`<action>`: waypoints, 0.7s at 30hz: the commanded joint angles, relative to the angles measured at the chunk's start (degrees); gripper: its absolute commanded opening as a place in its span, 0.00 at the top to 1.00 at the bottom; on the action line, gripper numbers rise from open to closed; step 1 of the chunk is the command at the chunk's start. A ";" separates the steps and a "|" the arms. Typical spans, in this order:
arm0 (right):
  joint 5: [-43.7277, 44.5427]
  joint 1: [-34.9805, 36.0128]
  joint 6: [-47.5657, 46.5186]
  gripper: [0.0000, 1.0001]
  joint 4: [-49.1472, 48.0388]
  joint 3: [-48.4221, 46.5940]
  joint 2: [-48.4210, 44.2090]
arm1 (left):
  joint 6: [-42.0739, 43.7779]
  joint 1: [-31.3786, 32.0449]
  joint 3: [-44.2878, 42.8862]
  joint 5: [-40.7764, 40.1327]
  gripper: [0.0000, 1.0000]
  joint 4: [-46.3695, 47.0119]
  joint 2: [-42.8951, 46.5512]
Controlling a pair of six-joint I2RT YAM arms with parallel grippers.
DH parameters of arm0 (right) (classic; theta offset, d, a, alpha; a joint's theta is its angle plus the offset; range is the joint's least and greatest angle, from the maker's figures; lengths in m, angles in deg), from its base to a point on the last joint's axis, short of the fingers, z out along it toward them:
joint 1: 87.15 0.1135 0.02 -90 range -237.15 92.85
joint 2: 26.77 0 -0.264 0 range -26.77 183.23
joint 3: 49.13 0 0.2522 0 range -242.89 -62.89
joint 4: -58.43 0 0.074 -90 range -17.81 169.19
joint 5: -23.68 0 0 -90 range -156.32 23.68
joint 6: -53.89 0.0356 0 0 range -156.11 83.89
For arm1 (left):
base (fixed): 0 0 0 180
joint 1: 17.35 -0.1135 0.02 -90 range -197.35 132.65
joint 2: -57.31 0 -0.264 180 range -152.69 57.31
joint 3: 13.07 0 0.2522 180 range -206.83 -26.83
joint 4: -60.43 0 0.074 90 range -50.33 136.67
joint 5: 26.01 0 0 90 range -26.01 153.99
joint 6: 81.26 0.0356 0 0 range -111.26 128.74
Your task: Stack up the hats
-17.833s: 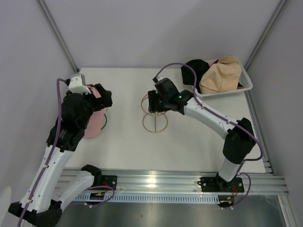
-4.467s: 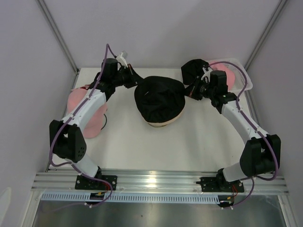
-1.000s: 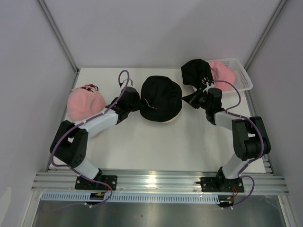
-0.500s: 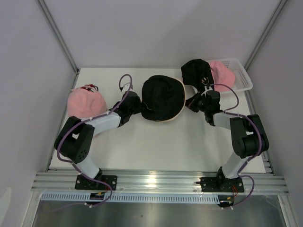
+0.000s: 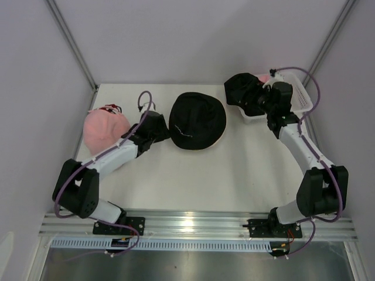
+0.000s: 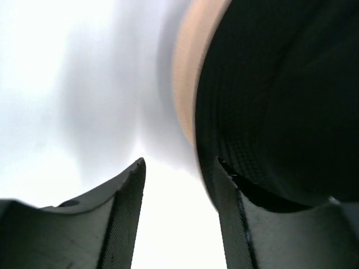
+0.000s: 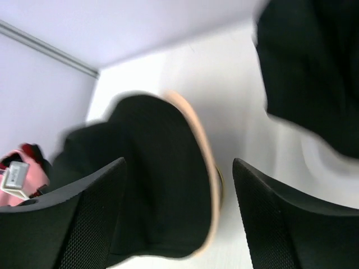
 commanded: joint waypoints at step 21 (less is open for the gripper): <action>2.66 12.25 -13.17 0.43 5.44 -26.91 26.30 | 12.47 -4.88 -29.75 8.24 0.33 -5.58 -6.89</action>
